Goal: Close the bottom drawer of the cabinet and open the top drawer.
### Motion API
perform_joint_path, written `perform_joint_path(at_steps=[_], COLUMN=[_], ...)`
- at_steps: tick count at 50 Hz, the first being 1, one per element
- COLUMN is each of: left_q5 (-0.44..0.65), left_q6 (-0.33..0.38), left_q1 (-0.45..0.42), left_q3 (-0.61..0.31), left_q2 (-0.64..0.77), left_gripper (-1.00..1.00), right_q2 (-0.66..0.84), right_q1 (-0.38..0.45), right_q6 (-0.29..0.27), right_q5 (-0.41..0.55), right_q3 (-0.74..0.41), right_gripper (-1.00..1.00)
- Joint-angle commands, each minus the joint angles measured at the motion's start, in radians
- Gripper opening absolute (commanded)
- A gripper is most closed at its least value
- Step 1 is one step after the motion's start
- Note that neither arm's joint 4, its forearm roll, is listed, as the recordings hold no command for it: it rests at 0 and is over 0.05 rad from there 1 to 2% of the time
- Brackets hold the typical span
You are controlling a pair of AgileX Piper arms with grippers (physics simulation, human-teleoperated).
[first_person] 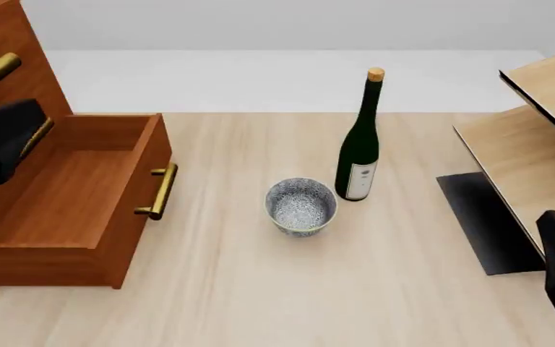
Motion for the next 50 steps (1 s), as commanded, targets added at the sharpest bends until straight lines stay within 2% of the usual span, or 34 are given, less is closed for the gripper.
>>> perform_joint_path(at_steps=[1,4,7,9,18,21,29,46,50], left_q5=[0.087,0.107,0.121,0.124,0.103,0.101,0.096,0.029,0.016], left_q6=[-0.049,-0.018,-0.016,-0.055,-0.075,-0.049,-0.044,-0.028,-0.05], left_q1=[-0.134,-0.162,-0.193,-0.213,-0.231,-0.24,-0.27,-0.263,-0.287], left_q3=[-0.11,-0.121,-0.127,-0.131,-0.104,-0.096,-0.087,-0.024,-0.01], left_q2=[0.205,0.246,0.275,0.282,0.378,0.407,0.433,0.513,0.532], left_gripper=[1.0,1.0,1.0,1.0,1.0,1.0,1.0,1.0,1.0], right_q2=[0.0,0.0,0.001,0.001,0.001,0.001,0.002,-0.001,-0.001], right_q1=[0.0,0.002,0.002,0.003,0.003,0.004,0.006,0.008,0.009], right_q6=[0.001,0.001,0.002,0.003,0.004,0.004,0.004,0.005,0.006], right_q5=[-0.001,-0.001,-0.002,-0.002,-0.003,-0.002,-0.003,0.0,0.0], right_q3=[0.0,0.0,0.0,0.0,0.0,0.0,0.001,0.0,0.0], right_gripper=[1.0,1.0,1.0,1.0,1.0,1.0,1.0,1.0,1.0])
